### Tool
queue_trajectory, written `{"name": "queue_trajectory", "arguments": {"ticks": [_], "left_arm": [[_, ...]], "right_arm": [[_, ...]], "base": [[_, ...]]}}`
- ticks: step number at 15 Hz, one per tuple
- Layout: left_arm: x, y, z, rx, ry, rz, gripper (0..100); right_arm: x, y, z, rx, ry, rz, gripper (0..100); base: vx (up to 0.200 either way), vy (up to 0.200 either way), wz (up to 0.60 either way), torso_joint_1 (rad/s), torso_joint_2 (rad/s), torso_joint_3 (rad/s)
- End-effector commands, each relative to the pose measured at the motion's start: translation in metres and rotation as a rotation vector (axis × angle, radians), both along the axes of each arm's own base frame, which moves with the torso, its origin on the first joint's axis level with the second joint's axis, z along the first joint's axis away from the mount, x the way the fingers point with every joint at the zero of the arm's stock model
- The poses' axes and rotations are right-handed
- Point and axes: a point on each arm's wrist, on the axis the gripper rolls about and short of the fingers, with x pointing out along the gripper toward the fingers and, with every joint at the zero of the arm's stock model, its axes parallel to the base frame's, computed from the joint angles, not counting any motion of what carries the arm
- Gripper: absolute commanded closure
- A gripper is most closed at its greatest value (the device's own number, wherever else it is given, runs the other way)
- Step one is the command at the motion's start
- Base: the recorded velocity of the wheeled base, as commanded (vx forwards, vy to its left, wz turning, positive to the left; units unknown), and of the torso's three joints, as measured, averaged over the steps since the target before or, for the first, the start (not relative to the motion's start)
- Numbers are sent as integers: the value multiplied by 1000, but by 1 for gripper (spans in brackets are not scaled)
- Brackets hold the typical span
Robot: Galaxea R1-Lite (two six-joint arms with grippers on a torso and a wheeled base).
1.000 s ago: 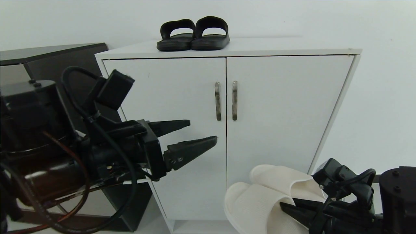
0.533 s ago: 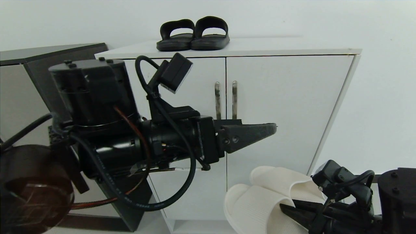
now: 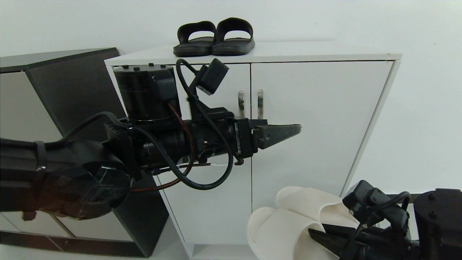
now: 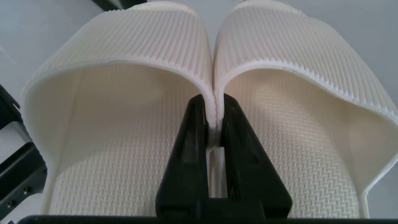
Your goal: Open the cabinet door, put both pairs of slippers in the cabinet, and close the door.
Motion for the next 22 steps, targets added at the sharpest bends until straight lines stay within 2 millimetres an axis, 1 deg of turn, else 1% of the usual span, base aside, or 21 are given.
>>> {"name": "queue_trajectory", "arguments": {"ticks": [1, 4, 9, 12, 15, 17, 22], "left_arm": [[0, 5, 4, -7, -6, -8, 0], [9, 13, 9, -16, -22, 29, 0], [17, 14, 7, -15, -25, 87, 0], [31, 13, 1, -1, -29, 111, 0], [36, 11, -3, 10, -27, 121, 0], [44, 11, -6, 18, -33, 155, 0], [58, 2, -15, 31, -22, 159, 0]], "right_arm": [[0, 1, -3, -10, 9, 1, 100], [0, 1, -4, -11, 9, 1, 100], [1, 1, -4, -10, 9, 1, 100], [1, 1, -4, -10, 9, 1, 100], [0, 1, -5, -15, 12, 1, 100], [0, 1, -4, -13, 11, 1, 100], [0, 1, -5, -15, 12, 1, 100]], "base": [[0, 0, 0, 0, 0, 0], [0, 0, 0, 0, 0, 0], [0, 0, 0, 0, 0, 0], [0, 0, 0, 0, 0, 0], [0, 0, 0, 0, 0, 0], [0, 0, 0, 0, 0, 0], [0, 0, 0, 0, 0, 0]]}}
